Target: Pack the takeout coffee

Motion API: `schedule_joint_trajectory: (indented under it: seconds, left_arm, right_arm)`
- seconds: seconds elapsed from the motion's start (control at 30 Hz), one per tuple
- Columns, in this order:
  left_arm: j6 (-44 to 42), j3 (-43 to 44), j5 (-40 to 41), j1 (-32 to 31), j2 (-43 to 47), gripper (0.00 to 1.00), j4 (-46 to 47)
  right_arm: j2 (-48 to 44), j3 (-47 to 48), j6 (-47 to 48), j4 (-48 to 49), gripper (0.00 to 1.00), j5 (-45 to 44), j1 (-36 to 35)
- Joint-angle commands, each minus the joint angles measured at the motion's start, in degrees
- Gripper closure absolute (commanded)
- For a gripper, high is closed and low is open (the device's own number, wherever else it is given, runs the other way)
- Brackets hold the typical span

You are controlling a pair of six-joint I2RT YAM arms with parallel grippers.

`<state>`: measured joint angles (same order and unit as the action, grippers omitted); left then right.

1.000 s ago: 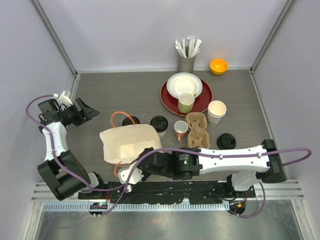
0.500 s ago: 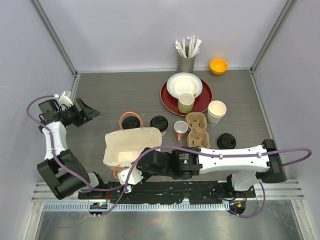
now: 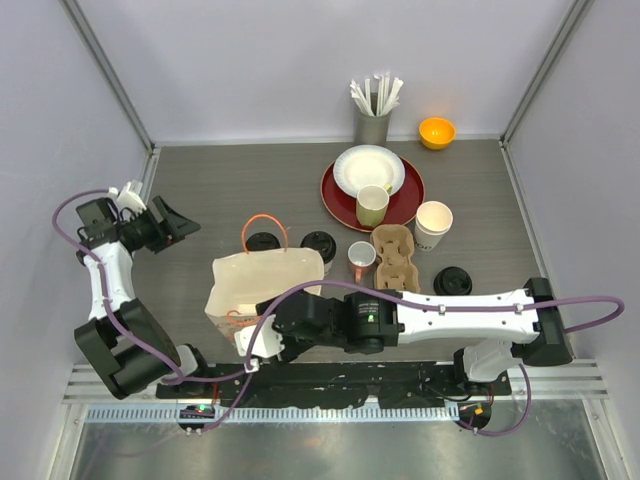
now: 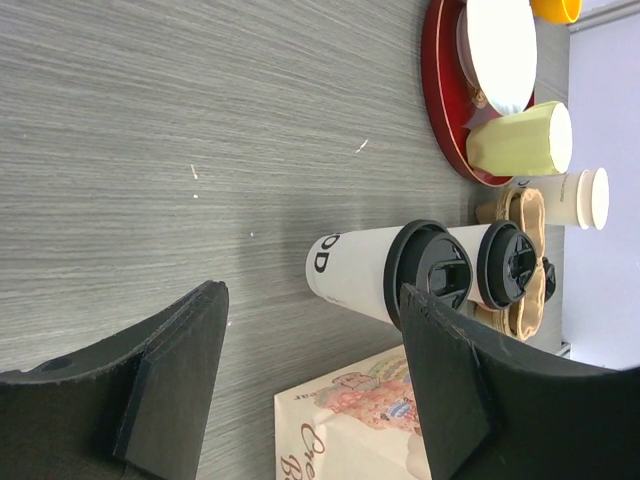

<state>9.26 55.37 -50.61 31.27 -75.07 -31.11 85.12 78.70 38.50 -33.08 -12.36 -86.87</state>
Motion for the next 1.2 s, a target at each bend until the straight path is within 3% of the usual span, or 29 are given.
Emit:
schedule_joint_trajectory:
  seconds: [0.0, 0.13, 0.3, 0.47, 0.57, 0.63, 0.73, 0.87, 0.93, 1.0, 1.17]
  left_arm:
    - [-2.31, 3.68, -2.82, 0.37, 1.15, 0.27, -1.58]
    - [-3.28, 5.7, -5.37, 0.29, 2.38, 0.28, -3.34]
    - [-8.1, 11.85, -4.07, -2.69, 2.91, 0.29, -10.61]
    - [-12.16, 16.69, -1.25, -7.44, 3.09, 0.29, -15.29]
    - [-12.68, 17.92, -0.63, -8.59, 3.09, 0.29, -16.17]
    - [-12.68, 17.93, -0.45, -8.85, 3.17, 0.29, -16.17]
    - [-12.68, 17.58, -0.89, -9.03, 3.17, 0.29, -16.26]
    - [-12.77, 16.44, -1.24, -9.12, 3.87, 0.29, -16.08]
    - [-13.03, 16.17, -1.24, -9.12, 4.23, 0.29, -15.91]
    - [-13.12, 16.08, -1.33, -9.12, 4.32, 0.29, -15.73]
    - [-13.39, 15.99, -1.95, -9.12, 4.23, 0.29, -15.47]
  right_arm:
    - [-2.94, 6.54, -6.48, 1.62, 0.27, -0.04, 0.12]
    - [-3.38, 14.36, -15.61, 0.65, 0.22, 0.85, 1.35]
    - [0.74, 30.61, -32.5, -8.57, 0.2, 7.35, 13.01]
    - [-1.62, 30.56, -43.65, -9.11, 0.27, 1.02, 22.87]
    - [-5.12, 26.78, -48.5, -8.49, 0.34, -2.48, 30.51]
    - [-6.19, 23.71, -49.57, -9.71, 0.36, -10.09, 35.59]
    - [-6.72, 17.91, -51.68, -13.84, 0.36, -10.67, 45.95]
    - [-8.04, 3.88, -54.76, -14.73, 0.36, -4.61, 56.43]
    - [-8.13, -0.1, -55.47, -14.38, 0.36, -4.95, 57.86]
    - [-10.13, -6.34, -52.23, -10.27, 0.35, -1.11, 58.04]
    - [-17.96, -18.91, -34.13, 5.8, 0.34, 5.59, 58.13]
